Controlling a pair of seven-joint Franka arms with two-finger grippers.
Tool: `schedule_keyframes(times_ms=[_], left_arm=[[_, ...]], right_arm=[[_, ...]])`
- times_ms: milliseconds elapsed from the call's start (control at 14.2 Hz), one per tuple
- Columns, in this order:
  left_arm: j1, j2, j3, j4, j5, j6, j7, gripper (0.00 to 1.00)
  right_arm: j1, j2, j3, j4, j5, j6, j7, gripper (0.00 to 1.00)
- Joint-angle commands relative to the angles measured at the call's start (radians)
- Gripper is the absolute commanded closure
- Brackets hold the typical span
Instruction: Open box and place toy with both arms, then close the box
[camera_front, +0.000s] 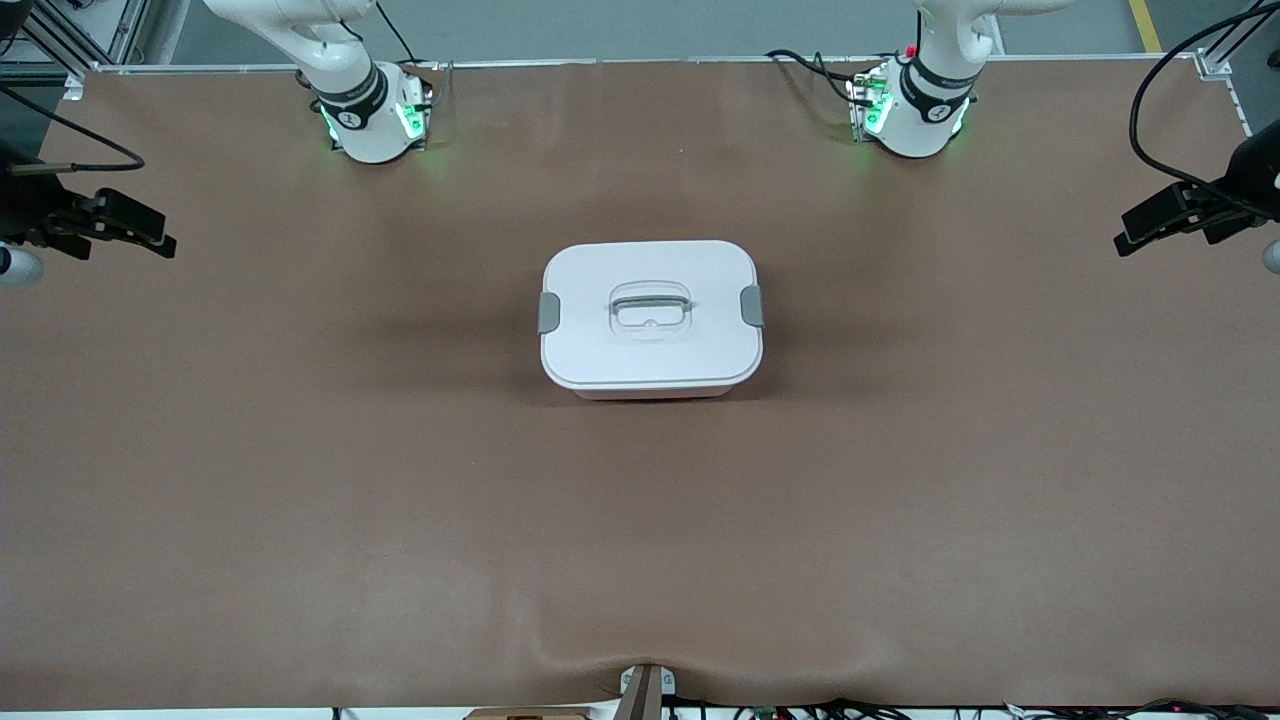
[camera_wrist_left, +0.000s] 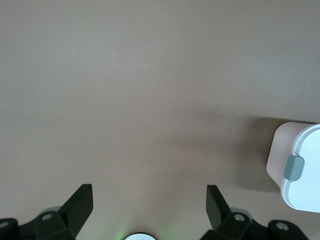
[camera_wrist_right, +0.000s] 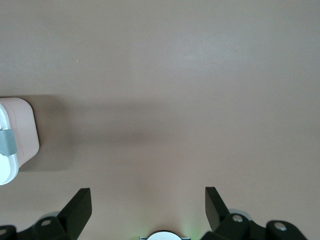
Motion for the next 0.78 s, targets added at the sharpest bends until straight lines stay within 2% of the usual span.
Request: schedule_keyframes(times_ms=[0,706], left_arm=[[0.004,0.010,0.002,0.021,-0.014,-0.001,0.001,0.00],[-0.002,0.010,0.002,0.016,-0.010,-0.007,-0.016,0.00]], right_arm=[[-0.008,-0.017,0.004,-0.013,0.007,0.005,-0.005,0.00],[-0.009,-0.017,0.004,-0.013,0.007,0.005,-0.005,0.00]])
